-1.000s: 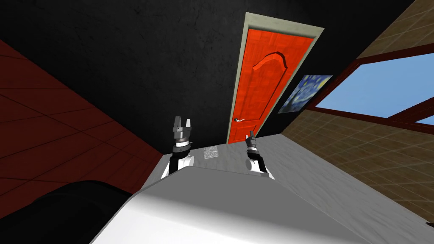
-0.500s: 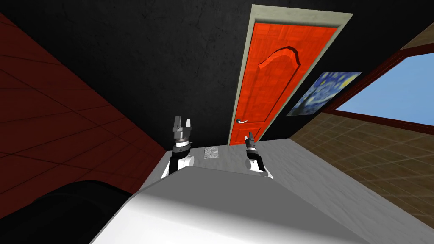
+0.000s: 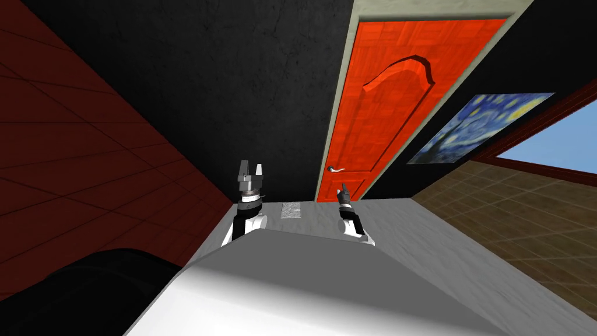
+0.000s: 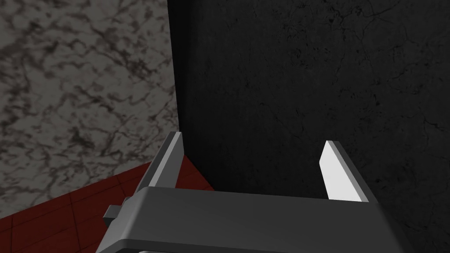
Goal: Pull the door open
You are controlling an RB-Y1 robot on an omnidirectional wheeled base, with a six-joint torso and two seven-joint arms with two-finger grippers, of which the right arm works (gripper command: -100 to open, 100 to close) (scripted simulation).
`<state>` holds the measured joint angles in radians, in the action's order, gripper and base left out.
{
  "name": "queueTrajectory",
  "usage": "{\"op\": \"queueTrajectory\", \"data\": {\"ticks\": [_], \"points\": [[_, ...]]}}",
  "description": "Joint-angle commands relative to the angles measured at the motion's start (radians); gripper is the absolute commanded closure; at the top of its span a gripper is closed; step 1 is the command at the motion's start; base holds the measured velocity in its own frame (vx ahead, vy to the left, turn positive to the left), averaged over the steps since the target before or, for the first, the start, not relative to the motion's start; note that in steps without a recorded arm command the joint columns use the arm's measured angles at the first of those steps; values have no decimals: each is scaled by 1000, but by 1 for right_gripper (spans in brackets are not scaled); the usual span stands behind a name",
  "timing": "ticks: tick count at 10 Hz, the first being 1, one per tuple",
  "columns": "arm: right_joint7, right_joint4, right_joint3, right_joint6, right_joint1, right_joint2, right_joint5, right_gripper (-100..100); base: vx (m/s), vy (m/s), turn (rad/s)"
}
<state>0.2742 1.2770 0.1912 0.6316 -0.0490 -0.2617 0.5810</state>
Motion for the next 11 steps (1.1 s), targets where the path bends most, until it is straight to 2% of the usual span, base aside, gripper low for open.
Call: {"op": "queueTrajectory", "data": {"ticks": [1, 11], "points": [[6, -37, 8, 6, 16, -6, 17, -100, 54, -90, 156], [27, -237, 54, 35, 102, -50, 113, -100, 40, -94, 141]]}}
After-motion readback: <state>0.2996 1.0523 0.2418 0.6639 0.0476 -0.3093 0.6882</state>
